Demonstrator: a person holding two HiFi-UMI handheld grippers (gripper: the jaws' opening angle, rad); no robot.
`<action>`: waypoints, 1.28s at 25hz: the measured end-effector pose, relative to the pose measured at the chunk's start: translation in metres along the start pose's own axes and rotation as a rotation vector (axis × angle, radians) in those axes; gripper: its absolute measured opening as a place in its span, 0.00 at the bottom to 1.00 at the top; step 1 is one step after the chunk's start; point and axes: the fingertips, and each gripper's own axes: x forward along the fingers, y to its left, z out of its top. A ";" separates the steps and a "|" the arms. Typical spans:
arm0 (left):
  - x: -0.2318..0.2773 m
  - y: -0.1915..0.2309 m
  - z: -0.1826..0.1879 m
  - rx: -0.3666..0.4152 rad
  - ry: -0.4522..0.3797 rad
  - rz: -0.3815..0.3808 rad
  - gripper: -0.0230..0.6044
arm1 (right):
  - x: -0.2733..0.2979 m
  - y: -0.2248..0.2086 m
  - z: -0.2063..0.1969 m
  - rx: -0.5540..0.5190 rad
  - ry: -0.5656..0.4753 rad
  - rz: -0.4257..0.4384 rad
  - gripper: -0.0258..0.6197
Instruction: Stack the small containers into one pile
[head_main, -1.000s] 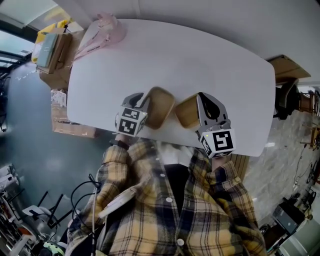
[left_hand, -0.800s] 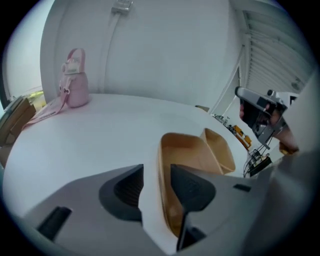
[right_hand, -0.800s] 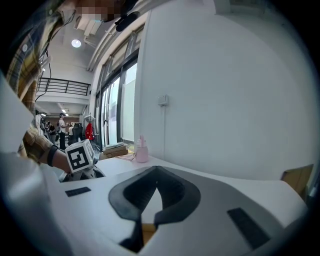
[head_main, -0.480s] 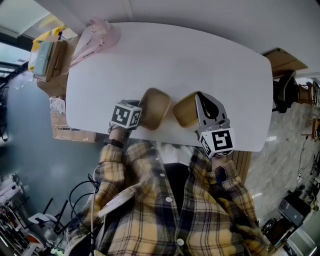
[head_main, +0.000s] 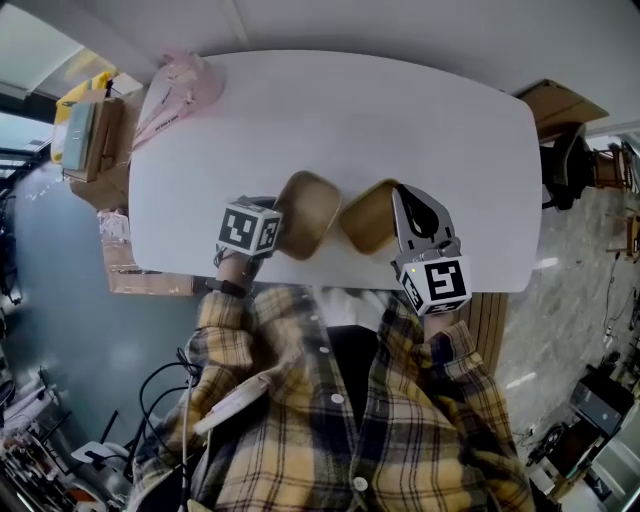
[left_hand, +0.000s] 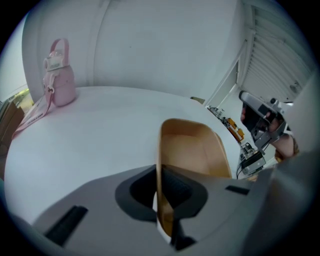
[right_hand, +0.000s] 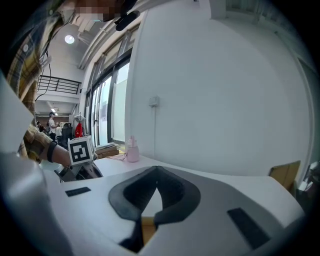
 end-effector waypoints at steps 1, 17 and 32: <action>-0.003 -0.002 0.006 0.007 -0.006 -0.002 0.07 | -0.001 -0.002 0.000 0.002 0.000 -0.010 0.06; 0.027 -0.108 0.077 0.259 0.077 -0.094 0.07 | -0.066 -0.050 -0.021 0.066 0.017 -0.239 0.06; 0.080 -0.140 0.064 0.379 0.158 -0.070 0.07 | -0.112 -0.081 -0.047 0.094 0.067 -0.324 0.06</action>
